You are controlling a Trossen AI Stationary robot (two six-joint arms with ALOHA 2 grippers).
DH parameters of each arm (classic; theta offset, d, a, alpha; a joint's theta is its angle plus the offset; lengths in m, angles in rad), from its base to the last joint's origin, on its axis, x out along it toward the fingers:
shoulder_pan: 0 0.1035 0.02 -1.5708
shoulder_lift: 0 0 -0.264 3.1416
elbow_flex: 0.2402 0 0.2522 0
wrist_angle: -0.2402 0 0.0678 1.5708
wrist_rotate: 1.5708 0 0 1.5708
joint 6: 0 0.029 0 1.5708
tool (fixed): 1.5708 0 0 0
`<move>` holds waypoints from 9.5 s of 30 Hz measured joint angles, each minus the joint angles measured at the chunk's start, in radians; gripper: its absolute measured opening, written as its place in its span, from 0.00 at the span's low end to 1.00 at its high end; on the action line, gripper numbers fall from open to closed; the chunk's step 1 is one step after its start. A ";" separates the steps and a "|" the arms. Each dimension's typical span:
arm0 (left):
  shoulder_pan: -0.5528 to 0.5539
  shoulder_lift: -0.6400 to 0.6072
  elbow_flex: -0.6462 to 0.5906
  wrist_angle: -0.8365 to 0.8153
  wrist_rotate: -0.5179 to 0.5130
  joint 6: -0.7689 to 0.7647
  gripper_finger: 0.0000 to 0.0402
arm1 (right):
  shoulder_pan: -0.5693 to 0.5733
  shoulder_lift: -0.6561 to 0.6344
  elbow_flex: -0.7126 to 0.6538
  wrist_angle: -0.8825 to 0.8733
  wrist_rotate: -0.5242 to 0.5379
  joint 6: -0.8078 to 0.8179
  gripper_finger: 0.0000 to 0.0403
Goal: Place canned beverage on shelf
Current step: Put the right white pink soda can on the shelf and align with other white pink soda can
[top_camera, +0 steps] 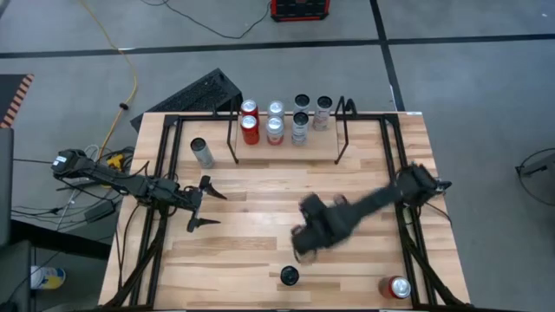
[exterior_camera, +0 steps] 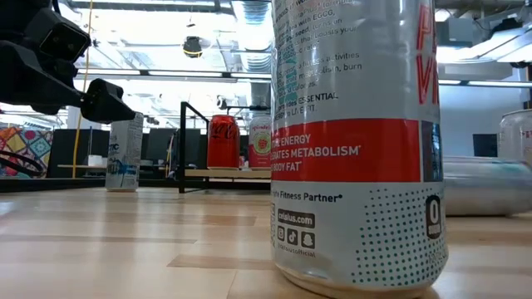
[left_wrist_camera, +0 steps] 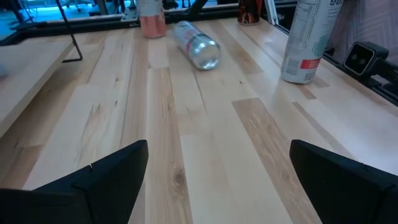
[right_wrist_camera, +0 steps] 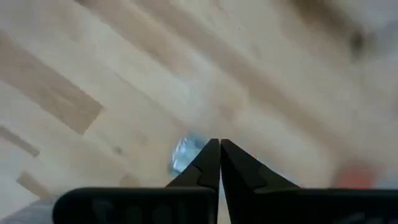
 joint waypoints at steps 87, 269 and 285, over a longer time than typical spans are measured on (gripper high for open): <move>0.000 0.000 0.000 0.012 -0.240 -0.176 0.94 | -0.141 -0.295 -0.709 0.568 -0.136 -1.014 0.74; -0.020 0.381 0.036 0.370 -0.183 -0.107 0.94 | -0.212 -0.563 -1.149 1.139 0.069 -1.070 0.79; 0.007 0.827 0.283 0.372 -0.097 0.032 0.94 | -0.395 -0.481 -1.111 1.211 -0.244 -1.295 0.79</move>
